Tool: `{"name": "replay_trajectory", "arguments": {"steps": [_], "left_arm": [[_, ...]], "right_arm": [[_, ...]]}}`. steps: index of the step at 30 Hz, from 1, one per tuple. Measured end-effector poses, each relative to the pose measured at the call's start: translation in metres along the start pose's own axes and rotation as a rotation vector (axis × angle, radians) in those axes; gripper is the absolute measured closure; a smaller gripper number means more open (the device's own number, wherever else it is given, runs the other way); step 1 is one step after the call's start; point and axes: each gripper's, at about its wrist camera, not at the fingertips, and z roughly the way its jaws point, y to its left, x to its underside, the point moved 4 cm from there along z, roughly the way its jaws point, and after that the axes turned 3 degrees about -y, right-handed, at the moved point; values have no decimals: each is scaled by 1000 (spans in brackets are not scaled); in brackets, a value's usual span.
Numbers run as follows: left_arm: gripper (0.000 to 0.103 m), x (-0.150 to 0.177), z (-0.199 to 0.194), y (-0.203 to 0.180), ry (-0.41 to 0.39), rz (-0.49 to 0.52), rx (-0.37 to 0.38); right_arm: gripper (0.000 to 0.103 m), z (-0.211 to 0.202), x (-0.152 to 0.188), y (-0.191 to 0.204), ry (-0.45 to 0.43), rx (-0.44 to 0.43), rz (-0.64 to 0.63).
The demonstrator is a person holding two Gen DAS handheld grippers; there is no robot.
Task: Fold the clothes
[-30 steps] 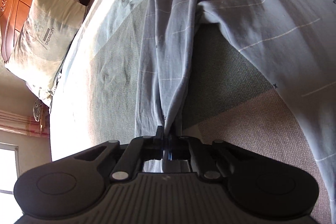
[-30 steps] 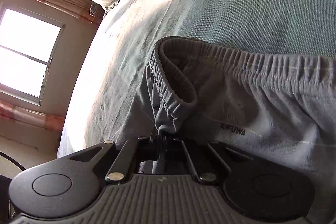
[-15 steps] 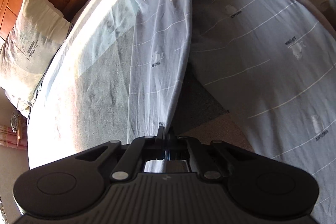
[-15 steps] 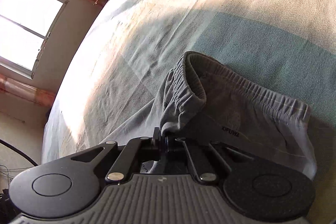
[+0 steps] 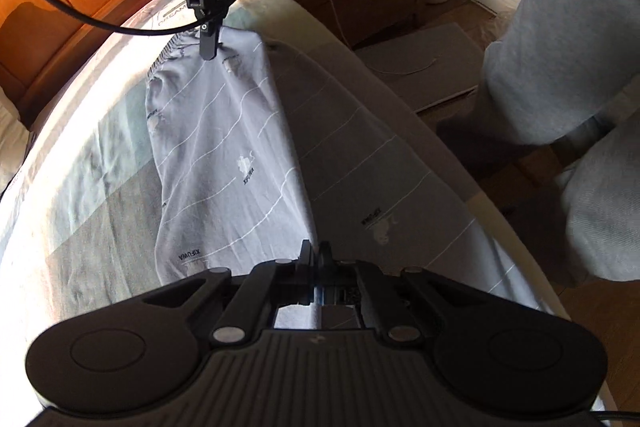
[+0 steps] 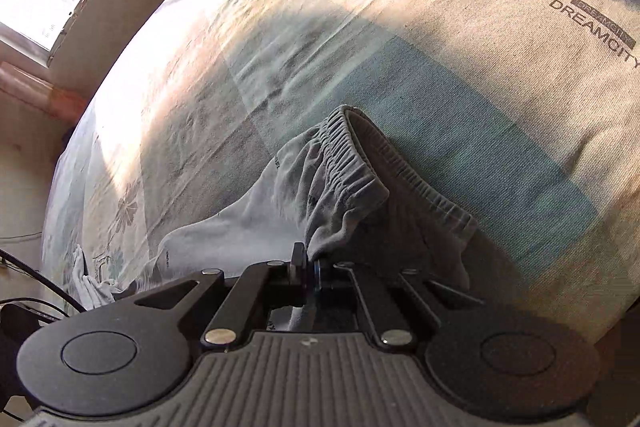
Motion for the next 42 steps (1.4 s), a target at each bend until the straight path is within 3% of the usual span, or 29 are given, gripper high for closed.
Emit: {"name": "replay_trajectory", "arguments": {"steps": [6, 11, 13, 17, 19, 22, 24, 30, 35, 39, 42], "left_arm": [[103, -22, 16, -20, -61, -9, 78], [103, -36, 33, -27, -80, 4, 124], [103, -36, 39, -29, -70, 8, 134], [103, -31, 42, -31, -49, -8, 156], [103, -29, 41, -31, -44, -19, 169], [103, -27, 39, -32, -42, -19, 180], [103, -26, 42, -32, -34, -24, 195], [103, -24, 45, -33, -20, -34, 215], [103, -26, 52, -34, -15, -44, 223], [99, -29, 54, -32, -12, -64, 208], [97, -32, 51, -30, -11, -89, 180]], "right_arm": [[99, 10, 6, -18, 81, 87, -64], [99, 14, 6, -31, 92, 119, -53], [93, 16, 8, -35, 108, 129, -57], [88, 11, 9, -42, 86, 93, 53], [79, 4, 11, -50, 58, 88, 120], [83, -6, 16, -61, 22, 78, 204], [99, -10, 20, -61, 16, 75, 207], [99, -13, 28, -58, 49, 112, 168], [99, -12, 22, -61, 14, 170, 102], [92, -7, 19, -65, 27, 188, 116], [74, -23, 17, -59, -4, 227, 81]]}}
